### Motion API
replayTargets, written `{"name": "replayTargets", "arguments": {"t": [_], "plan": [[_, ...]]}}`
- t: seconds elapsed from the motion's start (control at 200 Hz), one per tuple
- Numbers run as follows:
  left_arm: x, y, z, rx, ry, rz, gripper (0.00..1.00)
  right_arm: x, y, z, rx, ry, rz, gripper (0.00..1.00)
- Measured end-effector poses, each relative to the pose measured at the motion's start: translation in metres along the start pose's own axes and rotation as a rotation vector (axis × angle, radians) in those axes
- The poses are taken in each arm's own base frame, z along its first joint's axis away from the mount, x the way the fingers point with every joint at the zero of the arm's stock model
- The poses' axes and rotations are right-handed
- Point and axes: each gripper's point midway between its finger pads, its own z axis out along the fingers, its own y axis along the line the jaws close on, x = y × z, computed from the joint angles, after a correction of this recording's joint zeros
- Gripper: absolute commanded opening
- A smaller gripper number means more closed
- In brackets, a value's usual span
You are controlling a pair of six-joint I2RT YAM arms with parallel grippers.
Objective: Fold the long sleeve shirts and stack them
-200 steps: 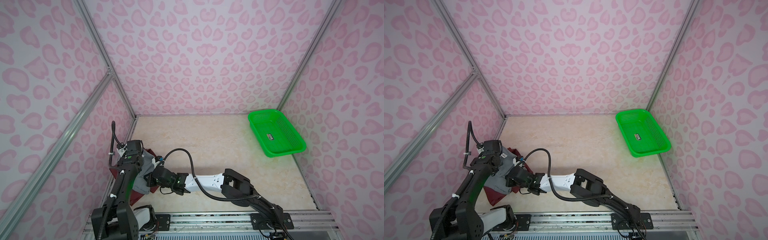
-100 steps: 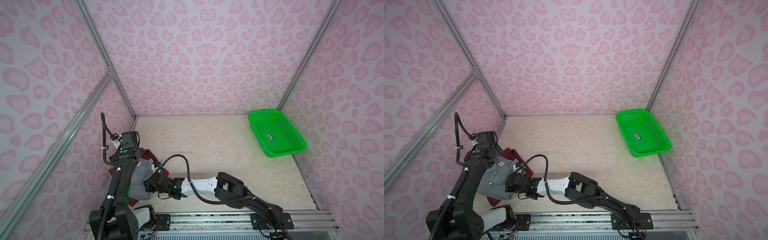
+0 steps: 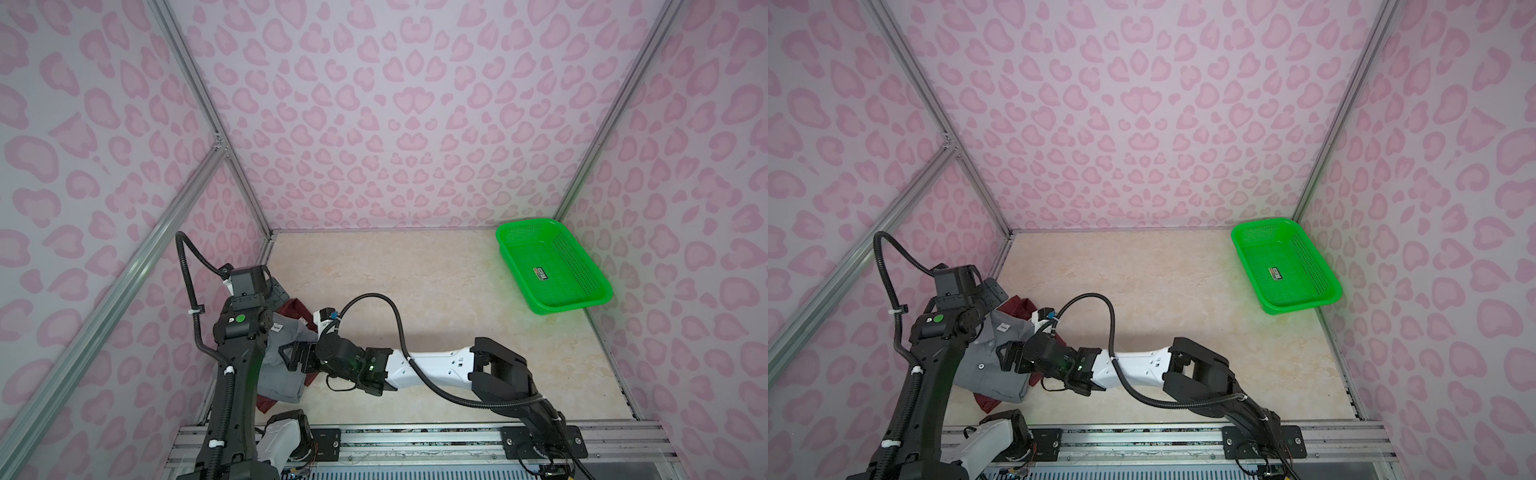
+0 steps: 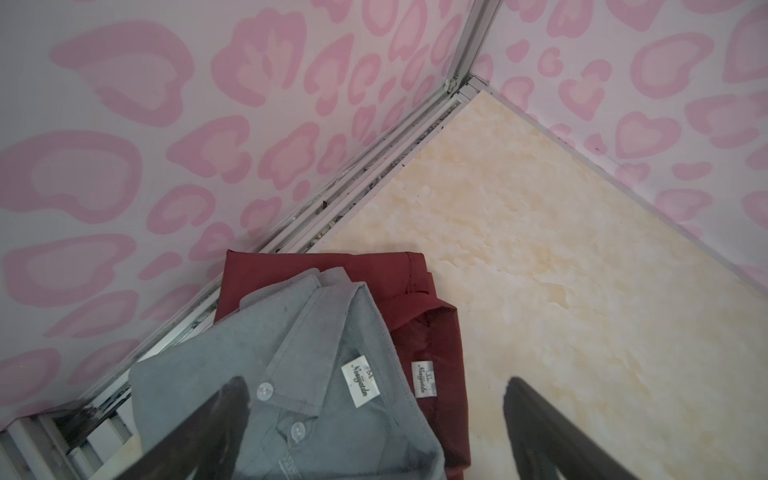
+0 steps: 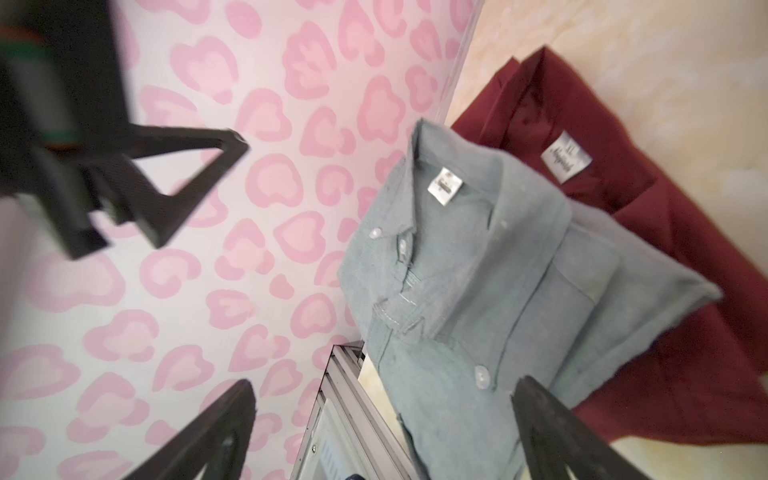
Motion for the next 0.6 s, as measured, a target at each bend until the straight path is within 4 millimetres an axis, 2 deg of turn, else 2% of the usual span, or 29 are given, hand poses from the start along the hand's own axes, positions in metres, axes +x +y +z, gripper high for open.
{"name": "replayTargets", "arguments": {"t": [0.06,0.13,0.24,0.32,0.391,0.456,0.491,0.541,0.601], "plan": [[0.003,-0.004,-0.003,0.035,0.002,-0.001,0.97,-0.011,0.005,-0.025,0.012,-0.04,-0.04,0.97],[0.007,-0.01,-0.008,0.085,-0.01,-0.001,0.97,-0.023,0.006,-0.063,0.048,-0.099,-0.108,0.97],[0.021,-0.019,-0.019,0.188,-0.042,0.006,0.97,-0.053,0.014,-0.12,0.066,-0.223,-0.221,0.97],[0.033,-0.028,-0.022,0.258,-0.074,0.025,0.97,-0.086,0.02,-0.149,0.1,-0.293,-0.305,0.97],[0.05,-0.035,-0.02,0.314,-0.088,0.063,0.97,-0.118,0.013,-0.173,0.164,-0.33,-0.379,0.97],[0.066,-0.042,-0.013,0.347,-0.091,0.108,0.97,-0.147,-0.011,-0.198,0.259,-0.367,-0.427,0.97],[0.074,-0.045,-0.009,0.358,-0.096,0.136,0.97,-0.162,-0.032,-0.213,0.319,-0.383,-0.456,0.97],[0.085,-0.048,-0.001,0.361,-0.107,0.169,0.97,-0.181,-0.074,-0.236,0.433,-0.407,-0.494,0.97],[0.097,-0.046,0.011,0.34,-0.13,0.199,0.97,-0.196,-0.134,-0.269,0.603,-0.423,-0.556,0.97]]}}
